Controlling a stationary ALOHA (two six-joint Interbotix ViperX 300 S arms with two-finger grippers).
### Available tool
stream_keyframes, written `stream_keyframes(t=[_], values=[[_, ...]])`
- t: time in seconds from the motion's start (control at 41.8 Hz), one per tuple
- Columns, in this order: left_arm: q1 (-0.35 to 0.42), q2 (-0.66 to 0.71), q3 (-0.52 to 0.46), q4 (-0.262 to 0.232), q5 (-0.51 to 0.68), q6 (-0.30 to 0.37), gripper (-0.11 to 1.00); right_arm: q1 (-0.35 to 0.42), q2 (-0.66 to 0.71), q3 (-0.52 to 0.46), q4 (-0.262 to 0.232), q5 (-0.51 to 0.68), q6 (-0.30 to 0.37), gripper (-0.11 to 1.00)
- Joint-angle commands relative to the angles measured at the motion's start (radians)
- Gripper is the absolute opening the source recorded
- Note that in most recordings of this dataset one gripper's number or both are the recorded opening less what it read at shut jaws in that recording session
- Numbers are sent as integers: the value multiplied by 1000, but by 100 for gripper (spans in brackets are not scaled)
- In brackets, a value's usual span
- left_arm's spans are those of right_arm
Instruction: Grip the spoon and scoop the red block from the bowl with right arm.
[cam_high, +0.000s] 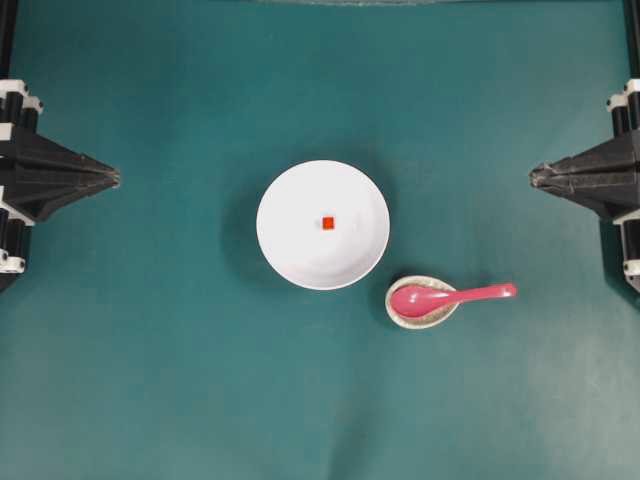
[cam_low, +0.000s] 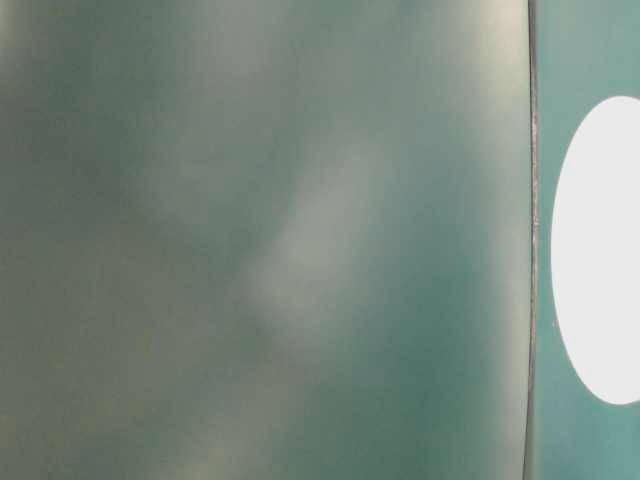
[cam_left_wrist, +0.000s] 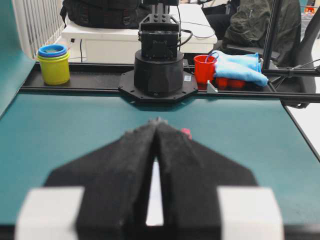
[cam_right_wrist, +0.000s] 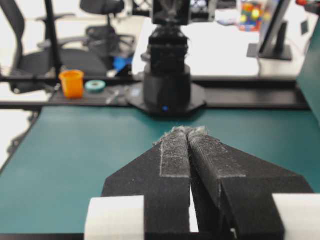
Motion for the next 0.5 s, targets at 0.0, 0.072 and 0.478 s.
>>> stream_keyframes(t=[0.0,0.072,0.478], values=[[-2,15,-41,12,6,9,0,0,6,-23,0,-6,0,0],[-2,34,-58,12,37,8,0,0,9,-26,0,31,-2,0],[-2,71,-61,12,115,-12,0,0,17,-21,0,87,2,0]])
